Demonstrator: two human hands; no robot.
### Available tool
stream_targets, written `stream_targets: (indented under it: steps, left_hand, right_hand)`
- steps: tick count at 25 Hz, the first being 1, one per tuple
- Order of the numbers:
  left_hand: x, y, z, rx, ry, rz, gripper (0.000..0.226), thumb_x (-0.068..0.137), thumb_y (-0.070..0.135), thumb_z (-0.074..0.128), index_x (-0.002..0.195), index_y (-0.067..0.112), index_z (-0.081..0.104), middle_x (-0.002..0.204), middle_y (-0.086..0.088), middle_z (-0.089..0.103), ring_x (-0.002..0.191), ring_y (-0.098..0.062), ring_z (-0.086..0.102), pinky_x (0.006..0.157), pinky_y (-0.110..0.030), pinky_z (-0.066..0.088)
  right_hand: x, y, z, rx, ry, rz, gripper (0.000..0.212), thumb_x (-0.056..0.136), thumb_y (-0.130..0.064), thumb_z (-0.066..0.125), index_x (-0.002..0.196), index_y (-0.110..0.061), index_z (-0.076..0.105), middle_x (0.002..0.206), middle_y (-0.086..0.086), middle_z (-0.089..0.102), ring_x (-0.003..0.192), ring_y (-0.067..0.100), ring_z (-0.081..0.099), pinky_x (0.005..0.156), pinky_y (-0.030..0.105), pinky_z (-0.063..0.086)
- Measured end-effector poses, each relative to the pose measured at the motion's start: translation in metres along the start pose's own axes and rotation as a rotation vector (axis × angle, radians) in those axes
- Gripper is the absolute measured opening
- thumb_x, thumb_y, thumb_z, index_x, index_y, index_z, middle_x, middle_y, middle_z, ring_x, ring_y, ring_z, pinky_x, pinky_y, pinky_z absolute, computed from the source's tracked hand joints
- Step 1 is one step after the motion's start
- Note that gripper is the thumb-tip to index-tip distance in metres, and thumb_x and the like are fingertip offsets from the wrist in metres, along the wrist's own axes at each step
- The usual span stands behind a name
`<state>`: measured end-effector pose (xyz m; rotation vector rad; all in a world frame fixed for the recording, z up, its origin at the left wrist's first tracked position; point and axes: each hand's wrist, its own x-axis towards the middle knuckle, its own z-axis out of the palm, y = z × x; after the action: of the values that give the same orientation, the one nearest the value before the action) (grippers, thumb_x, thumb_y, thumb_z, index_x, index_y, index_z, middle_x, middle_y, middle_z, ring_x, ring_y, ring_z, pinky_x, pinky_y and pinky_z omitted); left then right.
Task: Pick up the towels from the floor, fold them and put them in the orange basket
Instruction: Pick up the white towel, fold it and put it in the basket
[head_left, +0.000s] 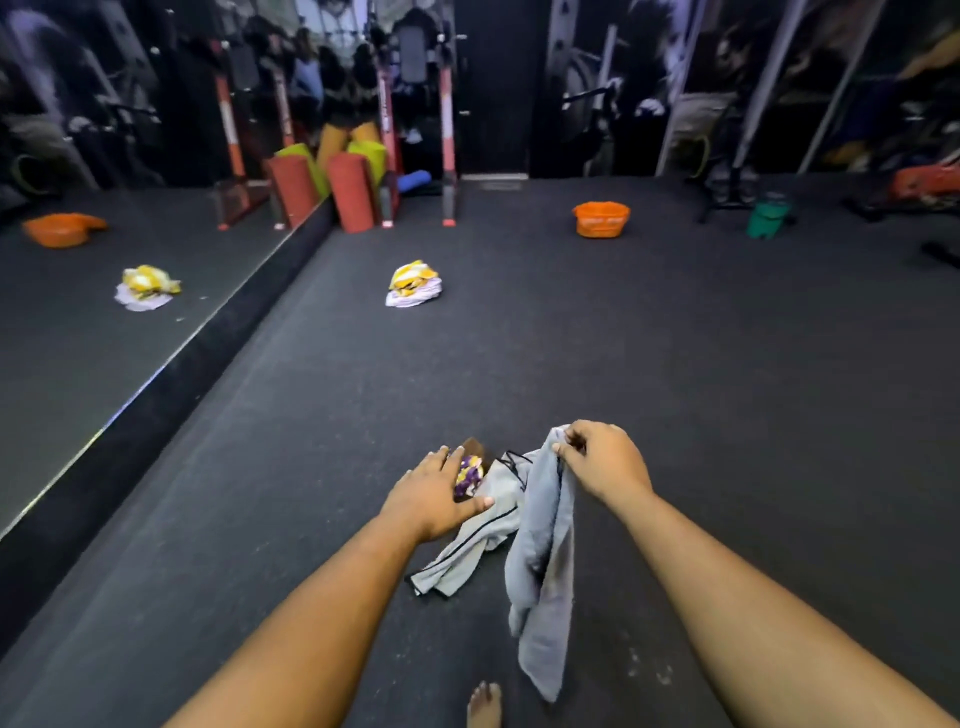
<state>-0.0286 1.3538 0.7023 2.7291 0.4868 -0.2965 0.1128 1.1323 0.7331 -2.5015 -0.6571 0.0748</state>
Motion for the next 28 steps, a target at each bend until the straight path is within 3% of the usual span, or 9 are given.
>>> stream_targets:
  steps: [12, 17, 28]
  left_hand:
    - [0.316, 0.144, -0.068, 0.070, -0.059, 0.263, 0.105, 0.085, 0.085, 0.040, 0.163, 0.028, 0.000, 0.171, -0.001, 0.002, 0.157, -0.021, 0.006, 0.126, -0.045, 0.018]
    - [0.414, 0.207, -0.096, 0.106, -0.058, 0.338, 0.104, 0.086, 0.085, 0.039, 0.163, 0.028, -0.001, 0.171, 0.000, 0.002, 0.157, -0.020, 0.005, 0.126, -0.046, 0.019]
    - [0.656, 0.320, -0.128, 0.107, -0.012, 0.245, 0.105, 0.085, 0.085, 0.038, 0.163, 0.027, -0.003, 0.171, 0.000, -0.001, 0.158, -0.019, 0.002, 0.127, -0.044, 0.016]
  right_hand:
    - [0.222, 0.140, -0.110, -0.132, 0.189, 0.274, 0.028, 0.093, -0.045, 0.062, 0.076, -0.024, 0.056, 0.078, -0.009, 0.061, 0.087, 0.020, 0.057, 0.071, 0.035, 0.049]
    - [0.316, 0.198, -0.145, -0.127, 0.261, 0.298, 0.026, 0.092, -0.043, 0.064, 0.077, -0.023, 0.058, 0.077, -0.010, 0.062, 0.085, 0.019, 0.058, 0.070, 0.034, 0.050]
    - [0.571, 0.340, -0.197, -0.084, 0.178, 0.242, 0.025, 0.091, -0.042, 0.063, 0.072, -0.028, 0.054, 0.078, -0.009, 0.063, 0.083, 0.017, 0.059, 0.069, 0.034, 0.052]
